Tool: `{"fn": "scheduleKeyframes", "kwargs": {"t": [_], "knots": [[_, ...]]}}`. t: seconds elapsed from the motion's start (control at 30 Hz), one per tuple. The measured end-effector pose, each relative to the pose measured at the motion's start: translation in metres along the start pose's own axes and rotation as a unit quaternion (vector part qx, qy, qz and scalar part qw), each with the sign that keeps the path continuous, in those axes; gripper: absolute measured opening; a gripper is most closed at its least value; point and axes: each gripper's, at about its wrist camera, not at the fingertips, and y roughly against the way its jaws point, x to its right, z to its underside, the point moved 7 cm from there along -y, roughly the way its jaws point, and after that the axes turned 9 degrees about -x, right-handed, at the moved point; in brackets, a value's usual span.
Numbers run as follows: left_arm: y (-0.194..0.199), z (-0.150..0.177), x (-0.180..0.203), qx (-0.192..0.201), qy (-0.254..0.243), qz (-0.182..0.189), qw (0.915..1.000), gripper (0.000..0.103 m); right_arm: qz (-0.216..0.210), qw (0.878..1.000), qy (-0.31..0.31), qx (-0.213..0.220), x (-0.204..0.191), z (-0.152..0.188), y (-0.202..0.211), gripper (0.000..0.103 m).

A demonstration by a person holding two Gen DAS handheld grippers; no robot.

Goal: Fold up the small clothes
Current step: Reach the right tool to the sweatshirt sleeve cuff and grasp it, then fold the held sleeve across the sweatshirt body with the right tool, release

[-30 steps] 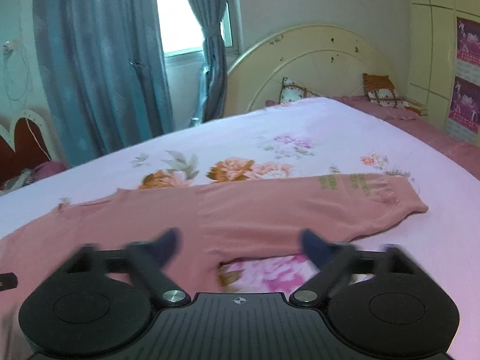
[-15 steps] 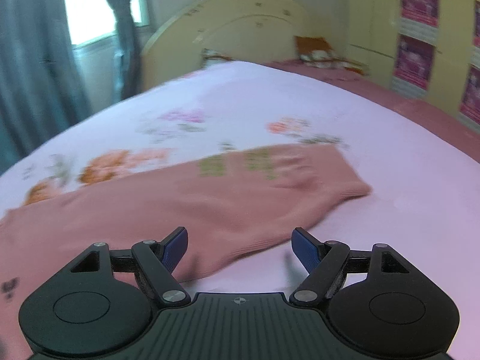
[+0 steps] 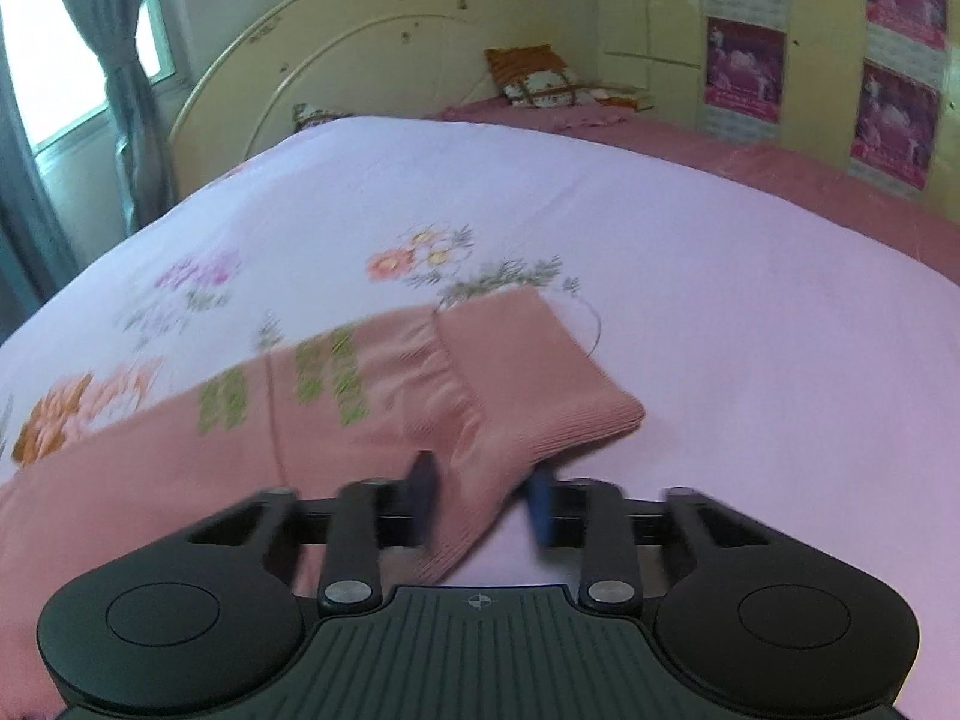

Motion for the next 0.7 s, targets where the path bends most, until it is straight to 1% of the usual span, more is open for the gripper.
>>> {"fn": "scheduleKeyframes", "kwargs": {"t": [0.03,0.07,0.13,0.23,0.37,0.53,0.7], "knots": [[0.0,0.0,-0.002,0.0,0.0,-0.003,1.0,0.097,-0.001,1.0,-0.003,0.0,0.001,-0.003,-0.003,0.012],[0.0,0.0,-0.003,0.001,-0.002,-0.006,1.0,0.097,-0.006,1.0,-0.003,0.001,0.0,-0.004,-0.002,0.011],[0.0,0.0,-0.006,0.002,-0.004,-0.008,1.0,0.094,-0.012,1.0,0.001,0.009,-0.005,-0.007,0.003,0.009],[0.001,0.0,-0.013,-0.003,0.005,-0.003,1.0,0.093,-0.022,0.999,0.023,0.037,-0.021,-0.012,0.02,0.009],[0.002,0.001,-0.027,-0.016,0.029,0.023,0.9992,0.092,-0.053,0.995,0.055,0.065,-0.057,-0.016,0.042,0.009],[0.01,0.005,-0.05,-0.006,0.035,0.017,0.9992,0.09,-0.113,0.984,0.11,0.085,-0.134,-0.006,0.073,0.009],[0.017,0.013,-0.085,-0.004,0.053,0.024,0.9983,0.088,-0.188,0.963,0.177,0.085,-0.234,0.03,0.103,0.009]]}}
